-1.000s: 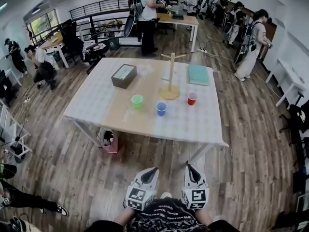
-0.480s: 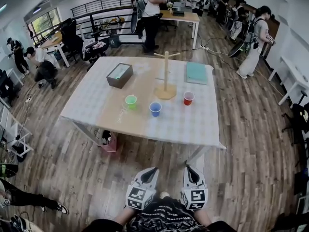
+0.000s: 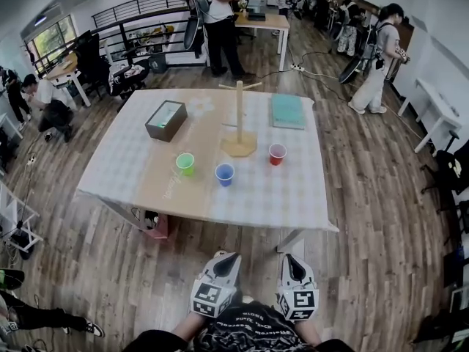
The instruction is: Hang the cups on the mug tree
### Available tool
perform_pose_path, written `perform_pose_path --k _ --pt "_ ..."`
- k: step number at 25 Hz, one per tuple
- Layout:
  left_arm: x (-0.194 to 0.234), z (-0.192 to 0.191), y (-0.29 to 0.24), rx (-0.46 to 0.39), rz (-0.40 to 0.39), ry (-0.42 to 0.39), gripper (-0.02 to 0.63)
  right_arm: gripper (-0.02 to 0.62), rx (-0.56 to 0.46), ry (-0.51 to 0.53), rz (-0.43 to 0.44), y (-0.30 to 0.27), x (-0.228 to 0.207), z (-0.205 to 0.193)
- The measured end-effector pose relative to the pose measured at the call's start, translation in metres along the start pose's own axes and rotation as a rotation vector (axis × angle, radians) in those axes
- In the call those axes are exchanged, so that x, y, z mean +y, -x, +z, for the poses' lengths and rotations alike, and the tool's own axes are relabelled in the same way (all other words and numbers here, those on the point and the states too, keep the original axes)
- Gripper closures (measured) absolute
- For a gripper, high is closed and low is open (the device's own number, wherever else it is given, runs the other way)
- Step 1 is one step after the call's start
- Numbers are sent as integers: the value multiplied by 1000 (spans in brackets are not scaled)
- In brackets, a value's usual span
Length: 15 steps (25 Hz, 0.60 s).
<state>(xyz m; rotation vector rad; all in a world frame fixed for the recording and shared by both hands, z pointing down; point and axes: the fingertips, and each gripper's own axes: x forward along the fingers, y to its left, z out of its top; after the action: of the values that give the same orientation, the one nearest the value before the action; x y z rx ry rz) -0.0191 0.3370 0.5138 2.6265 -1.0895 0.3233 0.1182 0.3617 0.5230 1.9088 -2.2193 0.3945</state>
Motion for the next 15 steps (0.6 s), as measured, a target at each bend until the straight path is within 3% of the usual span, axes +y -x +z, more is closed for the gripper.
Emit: perform_pose_path --k 8,15 --pt "79 40 -63 -13 -14 11 586 585 15 -43 -35 -88 -17 33" --pt "154 72 -115 -24 -29 14 586 584 32 -153 -112 -168 -38 63"
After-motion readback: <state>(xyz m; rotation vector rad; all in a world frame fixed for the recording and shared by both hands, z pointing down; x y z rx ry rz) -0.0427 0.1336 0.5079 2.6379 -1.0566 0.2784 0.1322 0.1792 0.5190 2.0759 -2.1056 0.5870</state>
